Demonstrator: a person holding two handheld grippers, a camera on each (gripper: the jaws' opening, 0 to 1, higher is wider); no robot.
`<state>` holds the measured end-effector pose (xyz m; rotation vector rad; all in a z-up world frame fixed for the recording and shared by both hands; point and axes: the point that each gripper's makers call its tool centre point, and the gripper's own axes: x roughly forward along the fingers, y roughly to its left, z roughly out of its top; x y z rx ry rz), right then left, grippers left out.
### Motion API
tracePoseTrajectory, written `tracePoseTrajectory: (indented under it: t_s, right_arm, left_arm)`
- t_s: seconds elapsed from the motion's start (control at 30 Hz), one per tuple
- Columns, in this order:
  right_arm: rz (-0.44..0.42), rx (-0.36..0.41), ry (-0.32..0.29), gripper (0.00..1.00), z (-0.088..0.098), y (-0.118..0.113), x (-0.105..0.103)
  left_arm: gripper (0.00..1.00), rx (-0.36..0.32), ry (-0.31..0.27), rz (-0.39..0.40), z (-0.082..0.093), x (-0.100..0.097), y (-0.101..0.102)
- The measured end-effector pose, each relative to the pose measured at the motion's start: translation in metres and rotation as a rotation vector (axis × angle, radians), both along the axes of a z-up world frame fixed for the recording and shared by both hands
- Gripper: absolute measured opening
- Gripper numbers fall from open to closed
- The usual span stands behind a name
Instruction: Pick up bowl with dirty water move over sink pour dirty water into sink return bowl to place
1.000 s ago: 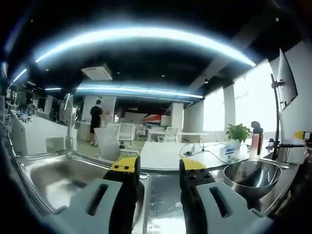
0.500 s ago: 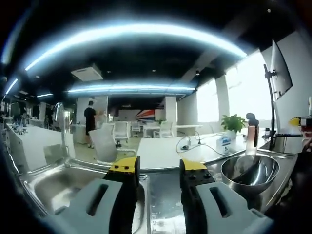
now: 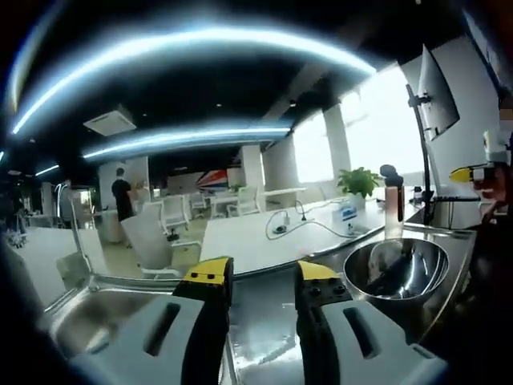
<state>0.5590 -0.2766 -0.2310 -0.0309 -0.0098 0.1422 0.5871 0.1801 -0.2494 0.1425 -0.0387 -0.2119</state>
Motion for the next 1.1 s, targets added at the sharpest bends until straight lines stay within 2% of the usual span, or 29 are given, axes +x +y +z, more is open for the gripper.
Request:
tracePoseTrajectory:
  t_s: [0.2, 0.33, 0.47, 0.5, 0.57, 0.77, 0.97, 1.03, 1.1]
  right_arm:
    - [0.024, -0.034, 0.010, 0.34, 0.008, 0.010, 0.005]
    - [0.043, -0.063, 0.025, 0.34, 0.014, 0.017, 0.011]
    - [0.073, -0.056, 0.031, 0.33, 0.021, 0.025, 0.014]
    - [0.077, -0.062, 0.028, 0.33, 0.024, 0.027, 0.014]
    - [0.083, -0.062, 0.030, 0.33, 0.026, 0.029, 0.016]
    - [0.097, -0.086, 0.037, 0.33, 0.031, 0.037, 0.022]
    - [0.119, -0.108, 0.068, 0.32, 0.031, 0.048, 0.029]
    - [0.125, -0.118, 0.077, 0.32, 0.030, 0.052, 0.032]
    - [0.135, -0.140, 0.098, 0.32, 0.027, 0.055, 0.035]
  left_arm:
    - [0.30, 0.003, 0.014, -0.034, 0.010, 0.009, -0.007]
    - [0.31, 0.006, 0.043, -0.078, 0.015, 0.016, -0.018]
    - [0.32, 0.010, 0.080, -0.123, 0.017, 0.021, -0.028]
    - [0.32, -0.009, 0.092, -0.139, 0.017, 0.021, -0.031]
    - [0.33, -0.005, 0.128, -0.180, 0.016, 0.023, -0.039]
    - [0.34, 0.008, 0.145, -0.220, 0.022, 0.028, -0.050]
    - [0.33, 0.010, 0.161, -0.228, 0.023, 0.036, -0.057]
    - [0.34, 0.002, 0.186, -0.252, 0.019, 0.037, -0.063]
    - [0.34, 0.029, 0.213, -0.268, 0.014, 0.039, -0.070]
